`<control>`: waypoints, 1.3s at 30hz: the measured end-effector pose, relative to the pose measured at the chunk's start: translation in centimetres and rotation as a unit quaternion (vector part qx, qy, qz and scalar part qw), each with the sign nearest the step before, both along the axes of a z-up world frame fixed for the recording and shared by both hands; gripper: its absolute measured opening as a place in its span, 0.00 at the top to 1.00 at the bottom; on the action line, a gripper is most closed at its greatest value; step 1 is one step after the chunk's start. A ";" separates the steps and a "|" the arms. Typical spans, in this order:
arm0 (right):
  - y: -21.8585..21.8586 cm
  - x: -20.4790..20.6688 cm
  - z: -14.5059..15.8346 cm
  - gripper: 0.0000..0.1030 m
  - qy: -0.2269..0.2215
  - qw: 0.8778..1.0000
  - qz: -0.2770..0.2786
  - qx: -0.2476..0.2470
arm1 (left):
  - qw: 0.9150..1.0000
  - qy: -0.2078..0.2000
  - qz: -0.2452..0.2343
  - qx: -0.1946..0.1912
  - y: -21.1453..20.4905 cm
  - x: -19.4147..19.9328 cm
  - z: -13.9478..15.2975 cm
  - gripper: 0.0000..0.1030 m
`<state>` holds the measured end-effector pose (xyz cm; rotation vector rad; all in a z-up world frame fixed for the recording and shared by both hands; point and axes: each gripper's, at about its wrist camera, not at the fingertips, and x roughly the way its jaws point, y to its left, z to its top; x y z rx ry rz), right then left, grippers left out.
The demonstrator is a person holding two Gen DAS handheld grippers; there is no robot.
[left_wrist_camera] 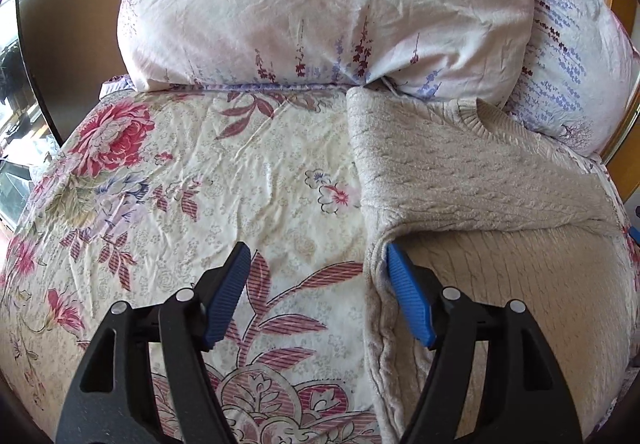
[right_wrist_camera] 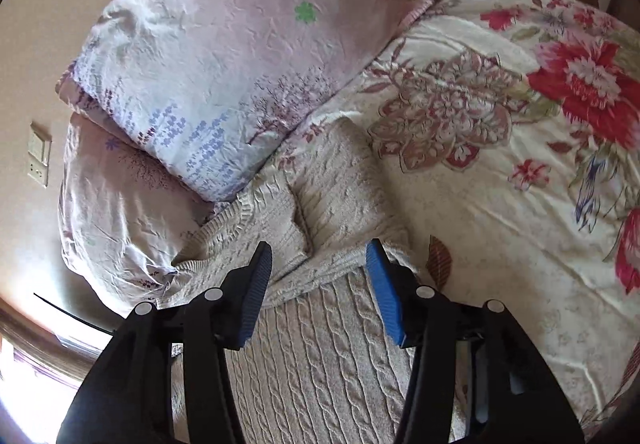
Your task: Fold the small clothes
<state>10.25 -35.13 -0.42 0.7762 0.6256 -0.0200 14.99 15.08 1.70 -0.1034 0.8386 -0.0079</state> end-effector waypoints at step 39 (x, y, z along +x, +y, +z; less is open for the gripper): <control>-2.7 -8.3 -3.7 0.25 0.035 0.995 0.092 0.018 | 0.985 0.008 -0.103 -0.139 1.7 -6.5 0.3 0.30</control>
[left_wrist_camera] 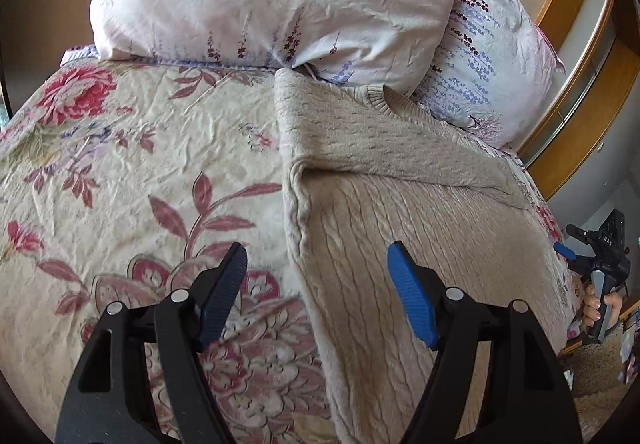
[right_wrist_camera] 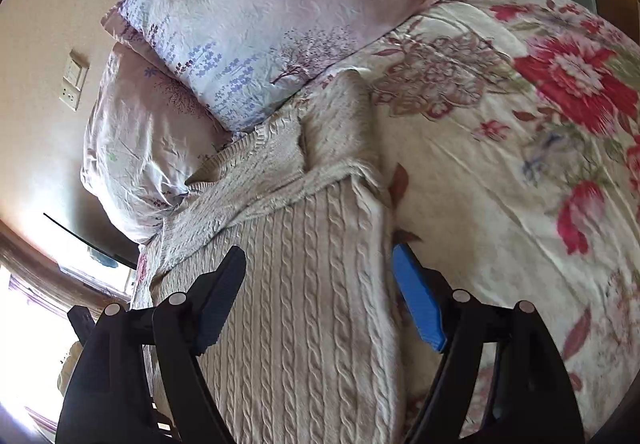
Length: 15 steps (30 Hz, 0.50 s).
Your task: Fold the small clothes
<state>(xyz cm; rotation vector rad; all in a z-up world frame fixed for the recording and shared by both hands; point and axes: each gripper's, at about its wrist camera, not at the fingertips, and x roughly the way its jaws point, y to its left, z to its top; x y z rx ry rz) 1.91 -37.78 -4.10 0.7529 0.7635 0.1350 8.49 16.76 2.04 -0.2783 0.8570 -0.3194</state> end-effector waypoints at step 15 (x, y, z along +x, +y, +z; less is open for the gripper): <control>3.2 -7.3 -4.0 0.56 0.007 0.991 0.107 0.082 | 0.993 0.031 -0.056 -0.096 -1.4 -7.9 -3.1 0.50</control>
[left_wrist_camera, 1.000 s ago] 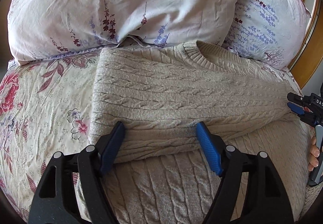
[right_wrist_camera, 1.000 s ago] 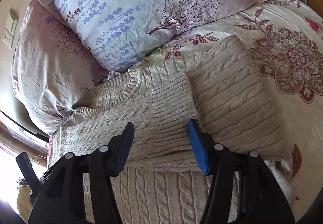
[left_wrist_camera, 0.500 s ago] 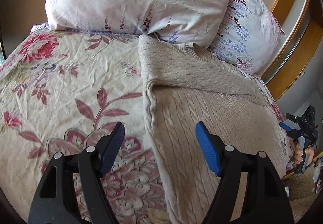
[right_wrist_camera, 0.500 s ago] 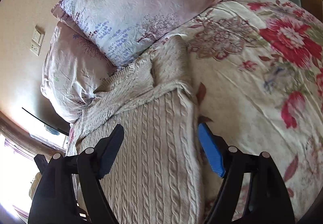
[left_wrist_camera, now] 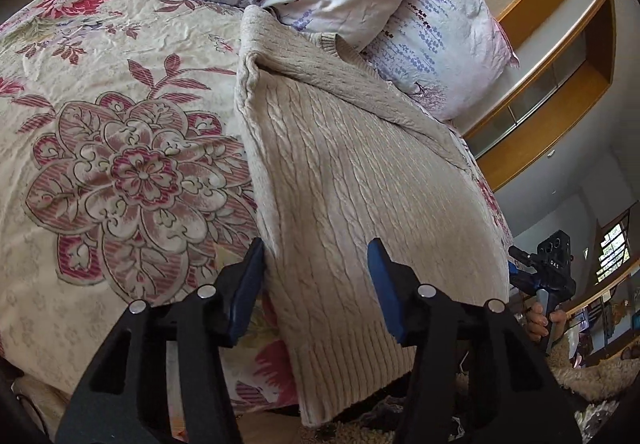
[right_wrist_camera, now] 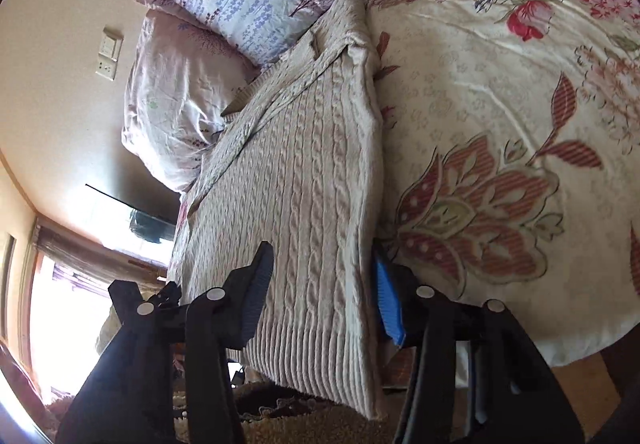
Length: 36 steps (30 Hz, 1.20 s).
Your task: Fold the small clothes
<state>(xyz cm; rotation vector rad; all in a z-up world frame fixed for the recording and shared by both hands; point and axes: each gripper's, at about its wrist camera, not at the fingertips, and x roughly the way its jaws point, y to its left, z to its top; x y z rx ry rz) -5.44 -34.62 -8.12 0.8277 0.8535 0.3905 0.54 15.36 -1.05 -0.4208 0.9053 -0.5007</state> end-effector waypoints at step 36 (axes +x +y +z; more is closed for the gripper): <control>4.5 2.5 8.2 0.93 -0.219 0.951 -0.034 -0.215 | 0.994 -0.075 0.002 0.075 -1.5 2.5 5.2 0.94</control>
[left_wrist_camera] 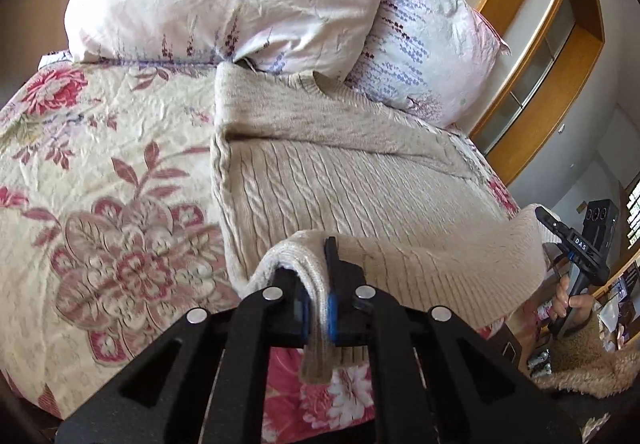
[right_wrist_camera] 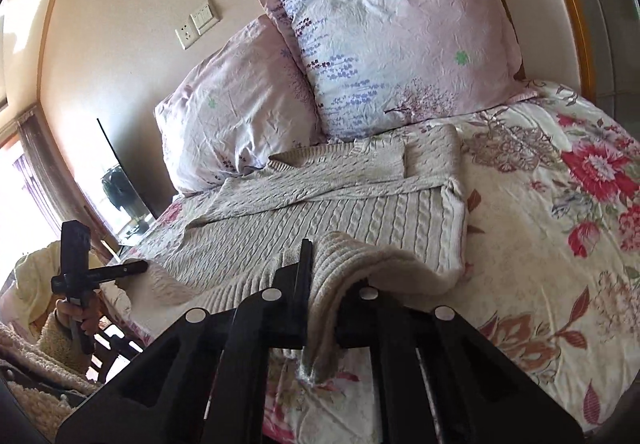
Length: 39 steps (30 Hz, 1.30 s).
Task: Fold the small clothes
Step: 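Grasp the ribbed hem with both grippers and lift it toward the collar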
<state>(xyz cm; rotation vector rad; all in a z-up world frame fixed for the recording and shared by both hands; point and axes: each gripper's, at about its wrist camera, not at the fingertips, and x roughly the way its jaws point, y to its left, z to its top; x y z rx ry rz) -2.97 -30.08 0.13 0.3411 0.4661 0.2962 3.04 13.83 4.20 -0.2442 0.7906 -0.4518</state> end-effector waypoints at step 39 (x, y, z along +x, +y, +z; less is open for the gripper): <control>-5.0 20.7 -4.5 0.87 0.169 0.968 -0.132 0.132 | 0.980 0.089 0.142 -0.106 0.3 22.3 -4.3 0.91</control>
